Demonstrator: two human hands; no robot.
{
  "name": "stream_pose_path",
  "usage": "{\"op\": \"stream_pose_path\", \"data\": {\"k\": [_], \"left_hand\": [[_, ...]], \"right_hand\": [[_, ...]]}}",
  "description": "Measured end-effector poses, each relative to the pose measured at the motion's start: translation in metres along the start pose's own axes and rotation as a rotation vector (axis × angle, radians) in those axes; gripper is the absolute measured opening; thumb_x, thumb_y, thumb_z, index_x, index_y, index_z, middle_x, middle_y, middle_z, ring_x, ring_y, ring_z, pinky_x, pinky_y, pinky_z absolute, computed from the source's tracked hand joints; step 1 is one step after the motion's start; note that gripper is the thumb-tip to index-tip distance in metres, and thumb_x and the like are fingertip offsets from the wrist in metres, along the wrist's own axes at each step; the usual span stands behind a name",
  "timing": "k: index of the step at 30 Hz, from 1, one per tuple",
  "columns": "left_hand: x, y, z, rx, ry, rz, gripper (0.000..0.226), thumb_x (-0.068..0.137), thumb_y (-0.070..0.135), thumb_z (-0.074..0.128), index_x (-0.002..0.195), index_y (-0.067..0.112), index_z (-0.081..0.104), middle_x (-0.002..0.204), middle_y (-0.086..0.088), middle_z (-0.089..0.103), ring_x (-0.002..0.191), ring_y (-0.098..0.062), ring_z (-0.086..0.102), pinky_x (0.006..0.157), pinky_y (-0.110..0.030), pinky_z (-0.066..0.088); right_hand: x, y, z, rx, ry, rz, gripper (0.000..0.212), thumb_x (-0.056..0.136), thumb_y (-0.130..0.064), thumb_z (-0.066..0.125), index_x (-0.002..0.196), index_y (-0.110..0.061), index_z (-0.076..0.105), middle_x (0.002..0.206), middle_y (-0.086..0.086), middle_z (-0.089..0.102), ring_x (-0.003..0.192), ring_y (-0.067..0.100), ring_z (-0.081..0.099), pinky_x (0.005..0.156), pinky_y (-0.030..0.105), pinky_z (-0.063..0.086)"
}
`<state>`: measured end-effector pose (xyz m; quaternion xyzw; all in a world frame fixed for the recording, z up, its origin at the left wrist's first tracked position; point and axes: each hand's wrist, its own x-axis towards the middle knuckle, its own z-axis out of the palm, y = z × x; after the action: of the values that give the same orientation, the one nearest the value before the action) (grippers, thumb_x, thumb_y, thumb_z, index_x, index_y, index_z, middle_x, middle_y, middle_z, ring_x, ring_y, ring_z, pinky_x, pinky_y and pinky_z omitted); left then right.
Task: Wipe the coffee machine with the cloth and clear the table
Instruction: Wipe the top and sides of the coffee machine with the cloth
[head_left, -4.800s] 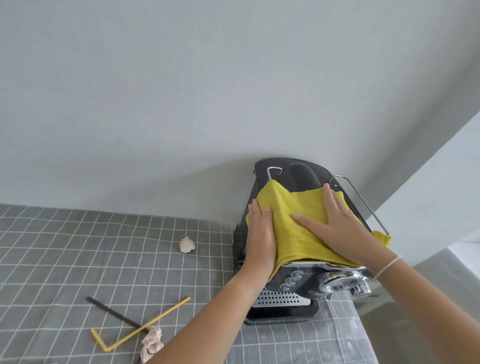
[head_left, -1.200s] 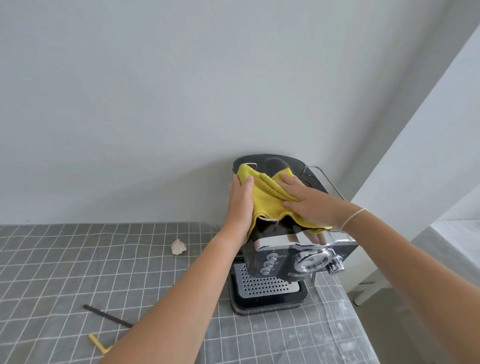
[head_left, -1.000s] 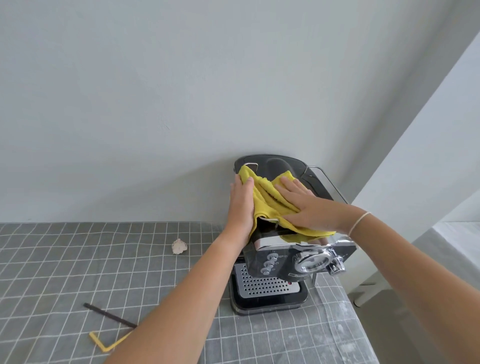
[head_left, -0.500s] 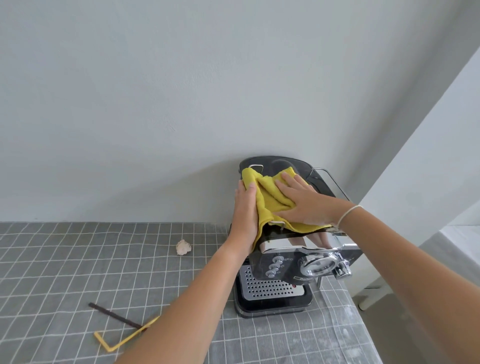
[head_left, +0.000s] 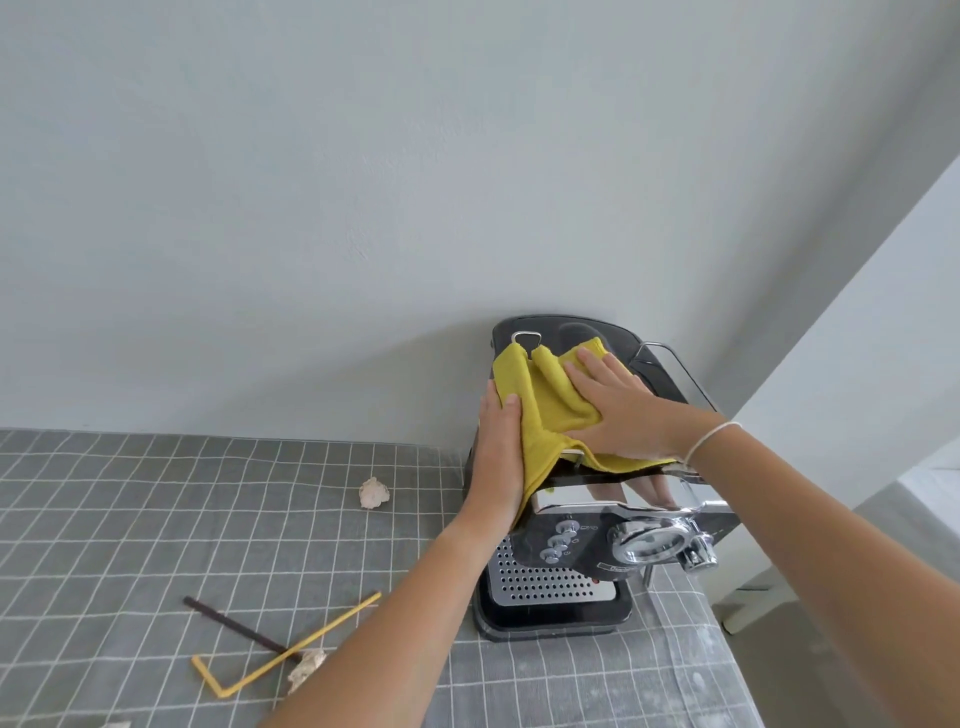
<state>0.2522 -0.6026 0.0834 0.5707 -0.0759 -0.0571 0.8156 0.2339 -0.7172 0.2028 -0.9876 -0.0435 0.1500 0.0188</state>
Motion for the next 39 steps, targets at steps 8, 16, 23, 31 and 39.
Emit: {"op": "stream_pose_path", "data": {"k": [8, 16, 23, 31, 39], "left_hand": [[-0.001, 0.001, -0.001, -0.011, -0.003, -0.044, 0.080, 0.075, 0.078, 0.039, 0.147, 0.043, 0.030, 0.152, 0.007, 0.043, 0.141, -0.016, 0.040, 0.120, -0.049, 0.026], [0.013, 0.002, -0.002, -0.014, 0.012, -0.076, 0.068, 0.079, 0.068, 0.036, 0.144, 0.045, 0.034, 0.147, 0.006, 0.047, 0.138, -0.016, 0.043, 0.119, -0.048, 0.029], [0.048, 0.008, -0.004, -0.030, 0.037, -0.086, 0.075, 0.075, 0.068, 0.034, 0.143, 0.036, 0.040, 0.147, 0.006, 0.048, 0.138, -0.013, 0.043, 0.121, -0.044, 0.027], [0.077, 0.019, -0.011, 0.025, 0.017, -0.066, 0.046, 0.103, 0.036, 0.029, 0.145, 0.022, 0.040, 0.148, -0.001, 0.047, 0.135, -0.014, 0.044, 0.114, -0.027, 0.031], [0.069, 0.033, -0.010, 0.110, 0.017, -0.073, 0.042, 0.107, 0.028, 0.022, 0.145, 0.026, 0.039, 0.137, 0.008, 0.049, 0.124, -0.005, 0.044, 0.085, 0.002, 0.034]], "right_hand": [[-0.009, -0.004, -0.004, 0.041, 0.030, -0.050, 0.069, 0.093, -0.044, 0.039, 0.148, -0.019, 0.004, 0.158, -0.001, -0.007, 0.145, 0.021, -0.010, 0.117, 0.037, -0.002], [0.015, 0.006, 0.006, 0.085, 0.107, -0.015, 0.069, 0.089, -0.056, 0.033, 0.147, -0.023, 0.015, 0.159, 0.000, 0.000, 0.146, 0.019, -0.009, 0.118, 0.035, -0.003], [0.054, 0.011, -0.008, 0.247, 0.196, -0.007, 0.050, 0.098, -0.028, 0.026, 0.147, -0.019, 0.016, 0.159, -0.003, 0.005, 0.146, 0.011, -0.006, 0.114, 0.023, -0.007], [0.100, 0.016, -0.018, 0.153, 0.197, -0.033, 0.050, 0.095, -0.019, 0.029, 0.145, -0.021, 0.024, 0.157, -0.005, 0.016, 0.145, 0.012, 0.008, 0.119, 0.027, 0.001], [0.096, 0.014, -0.023, 0.235, 0.231, -0.117, 0.050, 0.094, -0.010, 0.028, 0.143, -0.021, 0.031, 0.155, -0.007, 0.024, 0.143, 0.007, 0.016, 0.116, 0.021, 0.005]]}}
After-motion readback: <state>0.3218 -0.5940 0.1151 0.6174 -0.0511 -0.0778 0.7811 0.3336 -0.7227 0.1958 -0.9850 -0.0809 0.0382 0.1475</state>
